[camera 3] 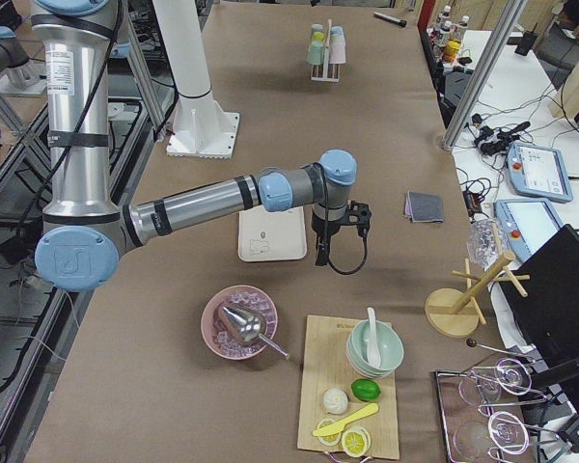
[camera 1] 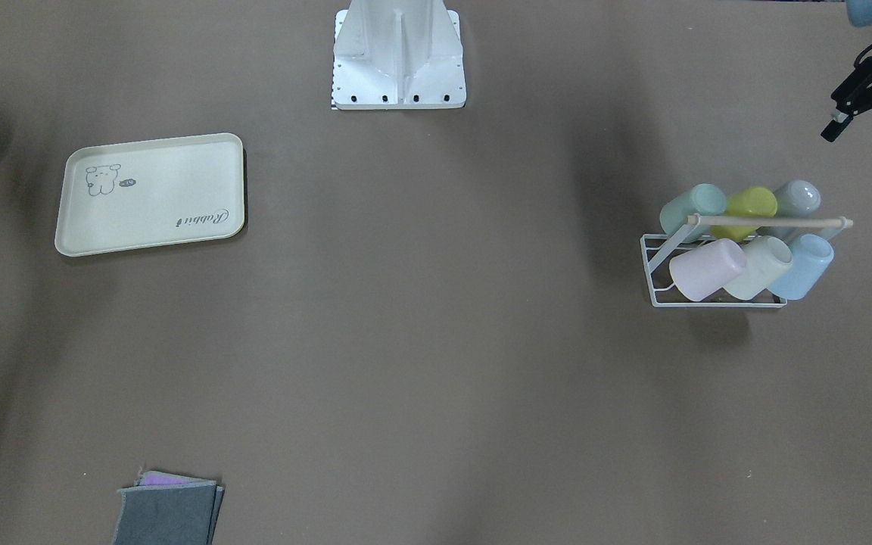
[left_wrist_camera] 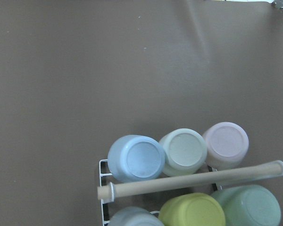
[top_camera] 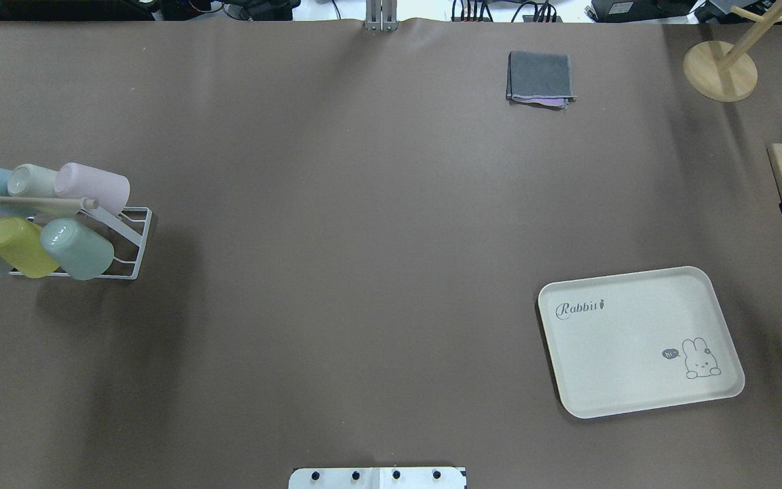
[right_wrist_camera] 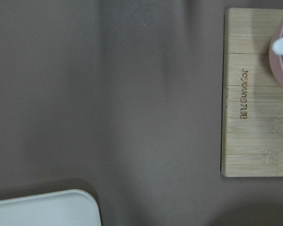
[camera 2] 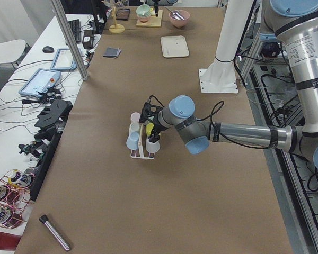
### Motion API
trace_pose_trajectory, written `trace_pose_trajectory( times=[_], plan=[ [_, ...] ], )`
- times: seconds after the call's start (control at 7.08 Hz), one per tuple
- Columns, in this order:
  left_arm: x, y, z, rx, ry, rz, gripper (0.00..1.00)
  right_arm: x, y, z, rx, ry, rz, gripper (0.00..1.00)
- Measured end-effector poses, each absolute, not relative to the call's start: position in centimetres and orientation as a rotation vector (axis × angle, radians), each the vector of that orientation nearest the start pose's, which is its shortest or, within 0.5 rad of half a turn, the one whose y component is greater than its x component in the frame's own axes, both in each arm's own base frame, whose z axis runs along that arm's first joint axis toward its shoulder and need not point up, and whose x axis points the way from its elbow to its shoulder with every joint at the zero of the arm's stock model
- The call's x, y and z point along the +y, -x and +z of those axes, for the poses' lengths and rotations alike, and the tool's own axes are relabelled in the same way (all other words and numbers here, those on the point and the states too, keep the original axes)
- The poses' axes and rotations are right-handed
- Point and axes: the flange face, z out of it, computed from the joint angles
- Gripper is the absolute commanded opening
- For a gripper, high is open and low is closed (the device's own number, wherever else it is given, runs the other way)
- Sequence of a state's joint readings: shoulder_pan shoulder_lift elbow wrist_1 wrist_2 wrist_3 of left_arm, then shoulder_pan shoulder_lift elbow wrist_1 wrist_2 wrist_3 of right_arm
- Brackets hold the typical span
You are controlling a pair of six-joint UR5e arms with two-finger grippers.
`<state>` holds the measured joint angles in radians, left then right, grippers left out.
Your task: Pick up and place green cup on tray
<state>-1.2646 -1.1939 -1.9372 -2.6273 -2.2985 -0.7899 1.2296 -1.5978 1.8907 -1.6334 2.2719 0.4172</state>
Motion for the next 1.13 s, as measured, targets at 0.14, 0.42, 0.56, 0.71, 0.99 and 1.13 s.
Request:
trace_pose_trajectory(
  times=[0.14, 0.42, 0.56, 0.71, 0.99, 1.13],
  plan=[
    [-33.8, -4.0, 51.6, 1.084, -0.514, -0.044, 0.98, -47.0, 10.7, 52.7, -0.733, 0.066, -0.029, 0.99],
    [-30.7, -3.6, 51.9, 1.079, -0.519, -0.039, 0.98, -46.0, 12.9, 53.3, -0.753, 0.108, -0.062, 0.99],
    [-29.5, -3.3, 52.2, 1.078, -0.521, -0.033, 0.98, -45.3, 13.5, 54.3, -0.776, 0.121, -0.068, 0.99],
    [-28.7, -3.3, 52.8, 1.079, -0.520, -0.026, 0.98, -44.7, 13.9, 56.0, -0.794, 0.113, -0.065, 0.99],
    [-28.7, -5.3, 53.9, 1.029, -0.535, -0.018, 0.98, -43.5, 15.5, 58.1, -0.805, 0.089, -0.040, 0.99],
    [-28.9, -7.0, 54.2, 0.997, -0.551, -0.015, 0.98, -43.1, 16.6, 58.4, -0.793, 0.089, -0.028, 0.99]
  ],
)
